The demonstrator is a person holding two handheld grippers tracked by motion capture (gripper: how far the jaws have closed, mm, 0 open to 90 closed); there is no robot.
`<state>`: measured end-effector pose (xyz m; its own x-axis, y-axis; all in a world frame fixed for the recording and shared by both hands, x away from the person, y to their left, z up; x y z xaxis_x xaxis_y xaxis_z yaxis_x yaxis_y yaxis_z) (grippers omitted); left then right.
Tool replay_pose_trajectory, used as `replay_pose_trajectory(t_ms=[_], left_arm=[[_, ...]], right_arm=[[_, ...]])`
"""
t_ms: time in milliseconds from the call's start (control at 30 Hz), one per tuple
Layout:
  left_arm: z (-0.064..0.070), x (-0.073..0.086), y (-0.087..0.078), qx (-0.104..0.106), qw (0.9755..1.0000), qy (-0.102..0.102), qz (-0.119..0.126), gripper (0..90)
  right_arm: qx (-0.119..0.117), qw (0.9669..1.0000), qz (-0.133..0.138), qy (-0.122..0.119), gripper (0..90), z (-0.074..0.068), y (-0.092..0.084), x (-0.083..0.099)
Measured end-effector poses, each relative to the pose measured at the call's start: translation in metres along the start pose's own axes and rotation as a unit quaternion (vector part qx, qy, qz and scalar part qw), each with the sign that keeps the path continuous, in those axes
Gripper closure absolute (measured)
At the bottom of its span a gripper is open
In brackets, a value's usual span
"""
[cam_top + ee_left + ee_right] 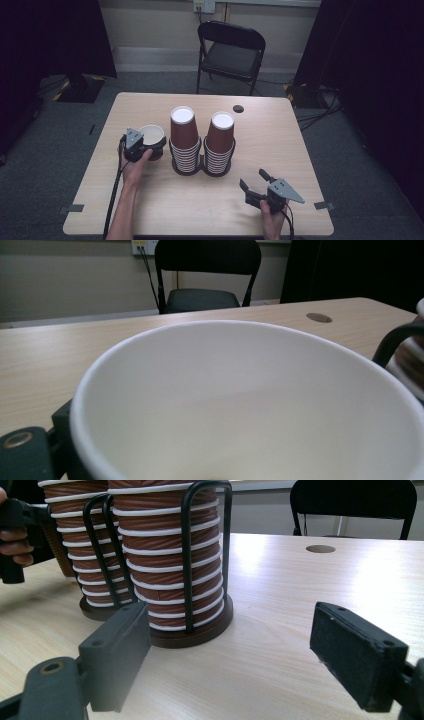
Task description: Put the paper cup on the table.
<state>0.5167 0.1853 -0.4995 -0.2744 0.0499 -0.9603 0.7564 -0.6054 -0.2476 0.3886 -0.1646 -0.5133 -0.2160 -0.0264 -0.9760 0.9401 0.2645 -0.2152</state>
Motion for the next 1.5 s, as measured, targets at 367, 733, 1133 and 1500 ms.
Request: replay_pose_trajectory(t_ms=[367, 733, 1133, 1500], left_arm=[[0.0, 0.018, 0.004, -0.013, 0.9983, -0.005, -0.057, 9.7], [0.001, 0.033, 0.007, -0.005, 0.9952, -0.022, -0.095, 14.3], [0.0, 0.045, 0.001, -0.017, 0.9909, -0.016, -0.133, 15.9], [0.004, 0.046, -0.008, -0.012, 0.9918, -0.02, -0.126, 15.6]], right_arm=[[0.0, 1.0, 0.0, -0.004, 15.7, -0.001, 0.0, 0.0], [0.001, 1.0, 0.0, 0.0, 15.8, 0.0, 0.0, 0.0], [0.001, 1.0, 0.001, 0.001, 15.9, 0.0, 0.0, 0.0], [0.0, 1.0, 0.003, 0.002, 15.9, 0.0, 0.0, 0.0]])
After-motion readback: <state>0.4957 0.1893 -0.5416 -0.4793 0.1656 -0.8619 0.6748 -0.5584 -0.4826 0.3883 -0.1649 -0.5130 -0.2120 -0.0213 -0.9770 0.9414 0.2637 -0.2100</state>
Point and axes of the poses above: each handheld gripper's, and its own axes: y roughly forward along the jaws, x roughly out of its underside, z roughly to its right, the point moved 9 cm from there along y, roughly forward along the jaws, and after that the axes turned 15 degrees about x, right-handed, at the moved point
